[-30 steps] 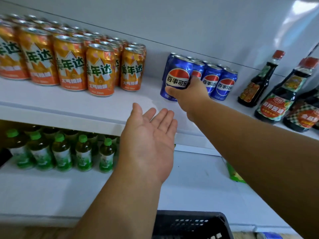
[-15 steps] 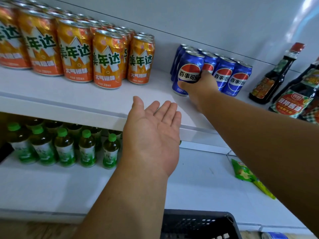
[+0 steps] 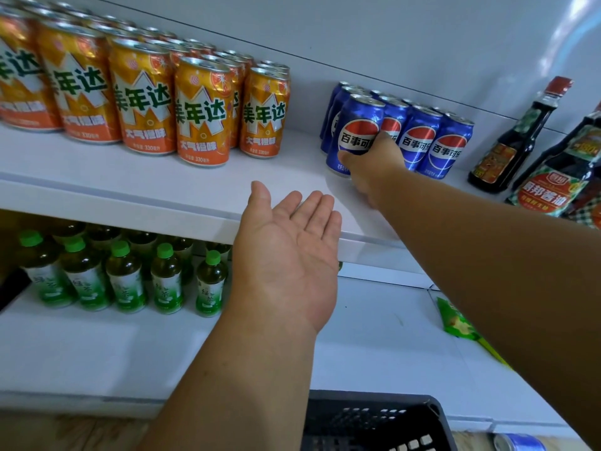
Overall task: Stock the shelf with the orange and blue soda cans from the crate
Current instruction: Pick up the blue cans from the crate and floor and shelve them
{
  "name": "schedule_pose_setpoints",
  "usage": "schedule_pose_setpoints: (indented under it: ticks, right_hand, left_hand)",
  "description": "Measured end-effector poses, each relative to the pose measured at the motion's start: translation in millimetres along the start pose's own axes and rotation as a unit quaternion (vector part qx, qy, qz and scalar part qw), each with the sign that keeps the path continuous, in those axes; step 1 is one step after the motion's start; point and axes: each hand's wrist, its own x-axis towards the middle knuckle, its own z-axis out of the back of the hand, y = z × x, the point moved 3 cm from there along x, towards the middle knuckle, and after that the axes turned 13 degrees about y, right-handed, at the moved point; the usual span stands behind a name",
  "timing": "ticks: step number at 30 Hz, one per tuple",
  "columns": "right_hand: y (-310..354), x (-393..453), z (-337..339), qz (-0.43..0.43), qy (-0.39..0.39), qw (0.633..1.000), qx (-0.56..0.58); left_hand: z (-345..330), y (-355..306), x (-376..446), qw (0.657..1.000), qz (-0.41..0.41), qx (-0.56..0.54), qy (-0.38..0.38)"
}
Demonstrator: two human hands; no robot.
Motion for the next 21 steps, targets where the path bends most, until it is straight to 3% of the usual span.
schedule_pose_setpoints:
  ticks: [7,14,21]
  right_hand:
    - [13,-47,8,0.019,-0.01,1.0,-0.011]
    - [10,-165,41,0.137,0.019,0.99,0.011]
    - [-26,-266,115,0.123,0.014,0.988,0.095]
  left_hand:
    - [-14,8,-16,1.0,-0.005,0.015,0.006]
    - [-47,40,-59,0.999,-0.012,0.034,0.014]
    - [-86,106,-114,0.996,0.04,0.081,0.019]
